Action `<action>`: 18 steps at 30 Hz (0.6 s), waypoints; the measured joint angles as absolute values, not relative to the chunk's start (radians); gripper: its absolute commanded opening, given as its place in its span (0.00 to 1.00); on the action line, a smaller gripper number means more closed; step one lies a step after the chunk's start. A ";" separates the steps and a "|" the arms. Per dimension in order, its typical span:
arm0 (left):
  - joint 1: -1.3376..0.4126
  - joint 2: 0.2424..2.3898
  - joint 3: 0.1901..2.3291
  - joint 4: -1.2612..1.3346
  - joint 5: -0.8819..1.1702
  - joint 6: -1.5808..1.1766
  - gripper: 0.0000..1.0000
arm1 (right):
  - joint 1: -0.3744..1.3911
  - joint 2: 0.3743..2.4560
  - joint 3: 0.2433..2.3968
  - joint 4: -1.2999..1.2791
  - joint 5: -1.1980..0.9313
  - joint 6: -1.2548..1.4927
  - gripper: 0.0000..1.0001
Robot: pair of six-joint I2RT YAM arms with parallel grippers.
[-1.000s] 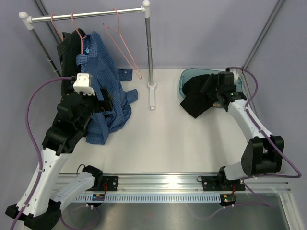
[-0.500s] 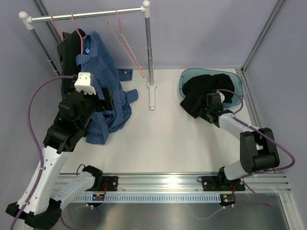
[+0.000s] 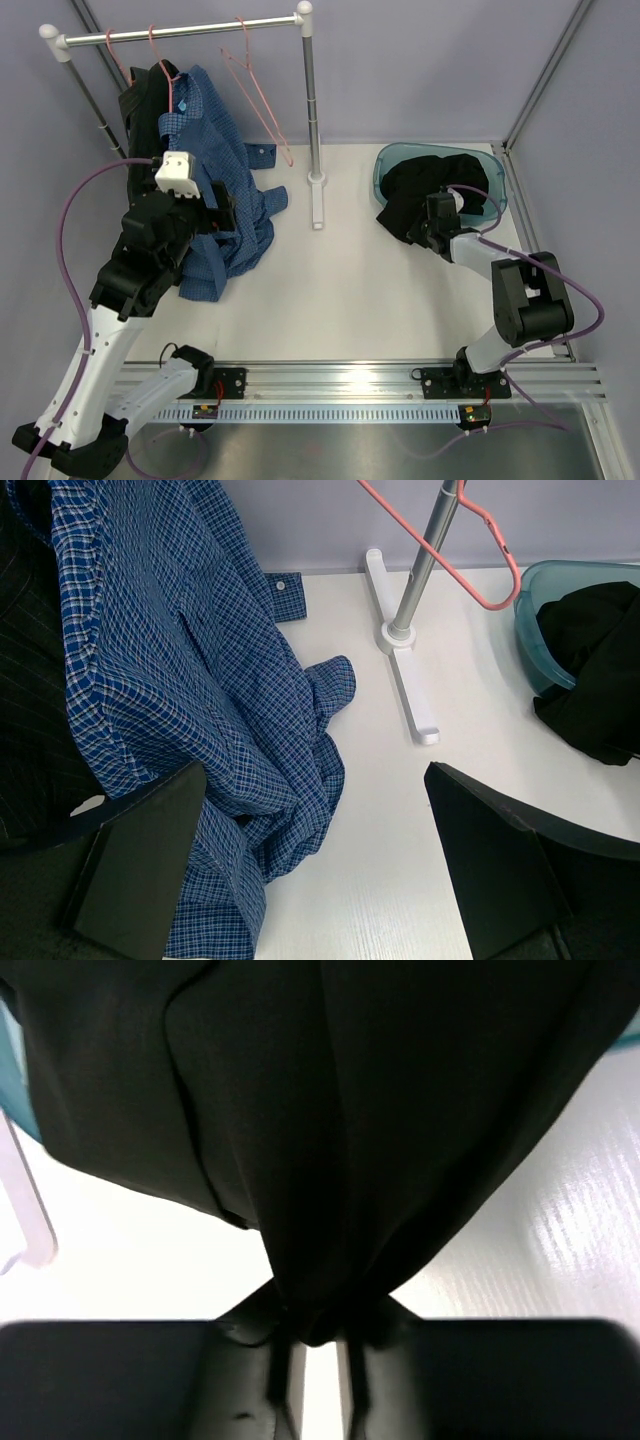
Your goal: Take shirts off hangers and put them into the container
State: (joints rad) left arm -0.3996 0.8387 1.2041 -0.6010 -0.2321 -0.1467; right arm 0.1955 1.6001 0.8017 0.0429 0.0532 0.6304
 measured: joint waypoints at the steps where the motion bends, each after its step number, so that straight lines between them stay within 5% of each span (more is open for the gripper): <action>1: -0.400 0.839 1.204 -0.601 -0.232 -0.146 0.99 | 0.196 1.592 0.804 0.036 0.050 0.626 0.08; 4: -0.400 0.839 1.204 -0.601 -0.232 -0.146 0.99 | 0.196 1.539 0.823 -0.020 0.050 0.617 0.00; 18: -0.400 0.840 1.204 -0.601 -0.233 -0.146 0.99 | 0.194 1.440 1.374 -0.301 0.147 0.521 0.00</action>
